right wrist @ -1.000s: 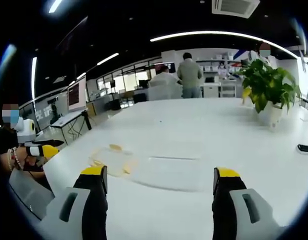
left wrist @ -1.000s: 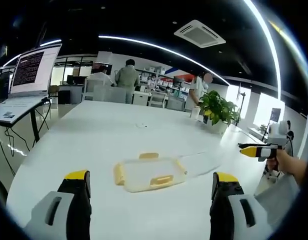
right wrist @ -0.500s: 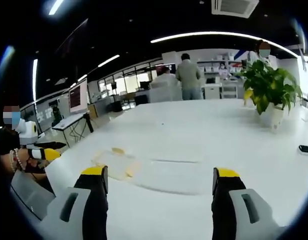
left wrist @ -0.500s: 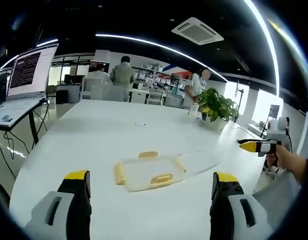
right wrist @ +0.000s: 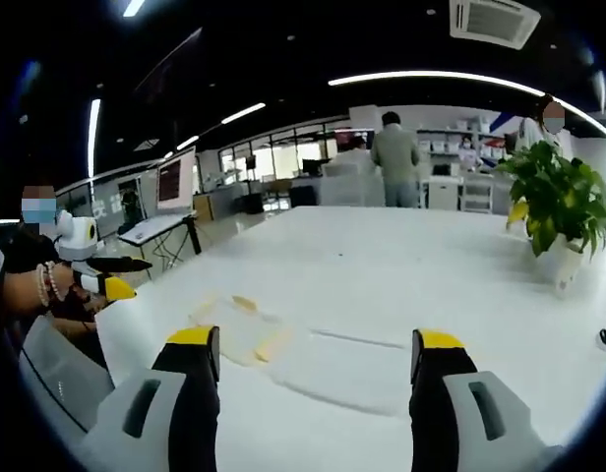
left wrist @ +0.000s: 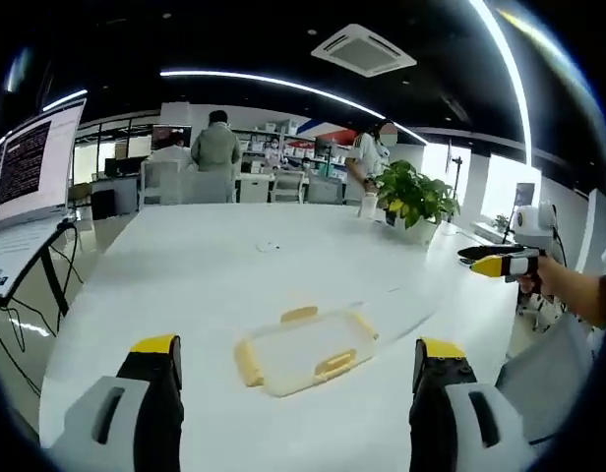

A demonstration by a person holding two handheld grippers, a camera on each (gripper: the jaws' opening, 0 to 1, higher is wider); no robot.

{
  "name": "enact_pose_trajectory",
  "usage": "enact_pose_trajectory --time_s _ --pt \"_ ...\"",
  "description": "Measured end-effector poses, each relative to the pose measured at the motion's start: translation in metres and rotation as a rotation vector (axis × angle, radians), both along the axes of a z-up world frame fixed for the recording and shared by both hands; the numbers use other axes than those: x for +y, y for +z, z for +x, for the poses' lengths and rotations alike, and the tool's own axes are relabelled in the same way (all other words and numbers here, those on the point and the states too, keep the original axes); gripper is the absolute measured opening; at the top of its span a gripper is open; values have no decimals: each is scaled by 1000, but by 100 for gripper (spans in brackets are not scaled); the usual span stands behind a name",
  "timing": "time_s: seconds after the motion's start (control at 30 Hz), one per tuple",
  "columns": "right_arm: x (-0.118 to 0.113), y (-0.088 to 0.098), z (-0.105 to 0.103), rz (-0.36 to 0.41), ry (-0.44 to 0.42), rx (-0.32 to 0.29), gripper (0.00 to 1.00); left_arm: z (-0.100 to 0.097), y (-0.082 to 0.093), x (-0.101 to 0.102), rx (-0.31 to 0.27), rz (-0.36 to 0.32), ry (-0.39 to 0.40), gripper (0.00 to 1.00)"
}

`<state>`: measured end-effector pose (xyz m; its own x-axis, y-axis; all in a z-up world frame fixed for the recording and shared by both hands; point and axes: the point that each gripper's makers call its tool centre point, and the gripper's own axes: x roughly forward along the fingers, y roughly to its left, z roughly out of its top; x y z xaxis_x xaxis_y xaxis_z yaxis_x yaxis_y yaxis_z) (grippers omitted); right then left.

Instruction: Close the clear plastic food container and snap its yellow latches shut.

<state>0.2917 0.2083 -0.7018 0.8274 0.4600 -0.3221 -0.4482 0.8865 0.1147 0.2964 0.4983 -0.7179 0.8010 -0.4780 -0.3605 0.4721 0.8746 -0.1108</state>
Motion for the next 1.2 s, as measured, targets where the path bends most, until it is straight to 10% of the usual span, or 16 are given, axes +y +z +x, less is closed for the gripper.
enact_pose_trajectory --time_s 0.5,1.2 --pt "26 -9 27 -104 154 27 75 27 -18 9 74 168 -158 88" --pt "85 -22 66 -385 528 39 67 55 -68 13 220 575 -595 77"
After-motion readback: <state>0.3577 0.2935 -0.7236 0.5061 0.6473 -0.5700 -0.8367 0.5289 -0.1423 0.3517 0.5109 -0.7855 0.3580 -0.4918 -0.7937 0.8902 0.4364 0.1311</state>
